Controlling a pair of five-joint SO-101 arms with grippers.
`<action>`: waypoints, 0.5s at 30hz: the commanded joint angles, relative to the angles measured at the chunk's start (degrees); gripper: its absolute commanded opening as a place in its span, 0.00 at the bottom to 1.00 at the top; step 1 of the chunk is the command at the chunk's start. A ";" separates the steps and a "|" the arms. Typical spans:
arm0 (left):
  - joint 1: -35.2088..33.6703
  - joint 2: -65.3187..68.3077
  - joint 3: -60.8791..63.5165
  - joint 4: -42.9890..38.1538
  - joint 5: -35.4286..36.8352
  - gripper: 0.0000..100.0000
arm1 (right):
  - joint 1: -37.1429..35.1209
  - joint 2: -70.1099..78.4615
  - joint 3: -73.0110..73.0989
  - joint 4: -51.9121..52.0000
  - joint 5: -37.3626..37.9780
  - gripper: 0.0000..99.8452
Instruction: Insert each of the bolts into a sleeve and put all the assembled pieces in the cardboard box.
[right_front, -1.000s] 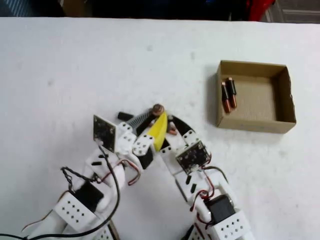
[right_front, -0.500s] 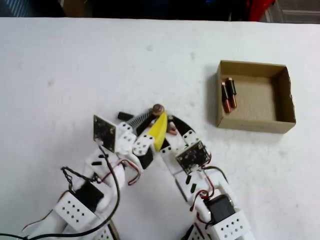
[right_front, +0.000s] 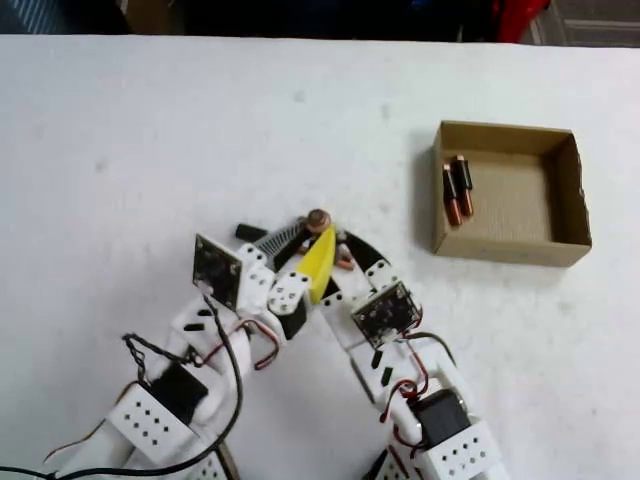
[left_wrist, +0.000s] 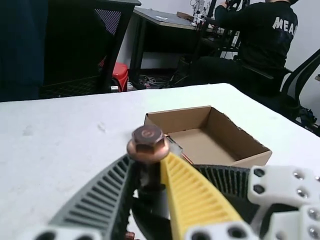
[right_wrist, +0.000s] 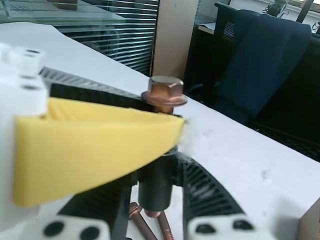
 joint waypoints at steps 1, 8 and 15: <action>-1.80 -0.57 -0.44 -1.32 -1.05 0.06 | 1.10 -0.22 0.53 -0.92 0.44 0.02; -1.80 -0.57 0.18 -0.09 -0.70 0.18 | 1.10 -0.22 0.53 0.57 0.62 0.02; -1.80 -0.75 0.09 0.00 -0.62 0.20 | 1.10 -0.22 0.53 0.57 0.79 0.02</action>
